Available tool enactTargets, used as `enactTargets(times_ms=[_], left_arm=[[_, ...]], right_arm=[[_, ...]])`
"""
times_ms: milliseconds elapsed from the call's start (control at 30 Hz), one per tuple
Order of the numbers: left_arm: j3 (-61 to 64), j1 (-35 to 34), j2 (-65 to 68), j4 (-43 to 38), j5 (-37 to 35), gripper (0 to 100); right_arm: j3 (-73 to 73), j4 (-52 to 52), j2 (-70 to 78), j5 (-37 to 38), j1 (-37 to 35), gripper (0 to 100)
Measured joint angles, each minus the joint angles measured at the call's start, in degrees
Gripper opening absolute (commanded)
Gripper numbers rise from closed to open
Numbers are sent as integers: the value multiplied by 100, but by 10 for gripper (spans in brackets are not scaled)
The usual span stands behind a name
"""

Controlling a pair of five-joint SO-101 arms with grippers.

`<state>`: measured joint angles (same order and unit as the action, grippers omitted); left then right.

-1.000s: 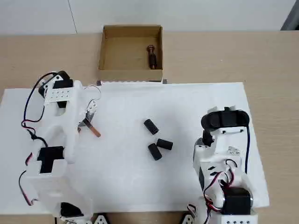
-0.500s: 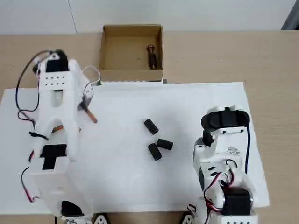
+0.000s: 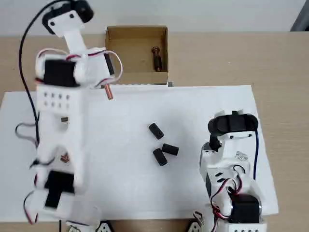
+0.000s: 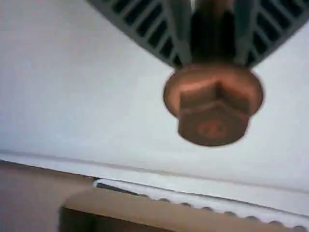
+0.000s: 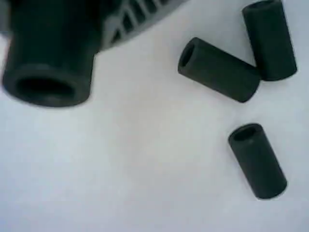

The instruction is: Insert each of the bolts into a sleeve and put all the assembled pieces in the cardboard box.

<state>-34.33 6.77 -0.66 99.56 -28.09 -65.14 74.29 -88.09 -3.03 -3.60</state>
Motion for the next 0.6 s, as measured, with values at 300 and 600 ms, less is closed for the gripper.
enactTargets(times_ms=[300,600], left_arm=[[1635,589,-1952,0,642,5],[4281,642,-4519,-1257,1336,5]], right_arm=[[0,123,-18,299,9,2],[0,132,-18,299,-527,2]])
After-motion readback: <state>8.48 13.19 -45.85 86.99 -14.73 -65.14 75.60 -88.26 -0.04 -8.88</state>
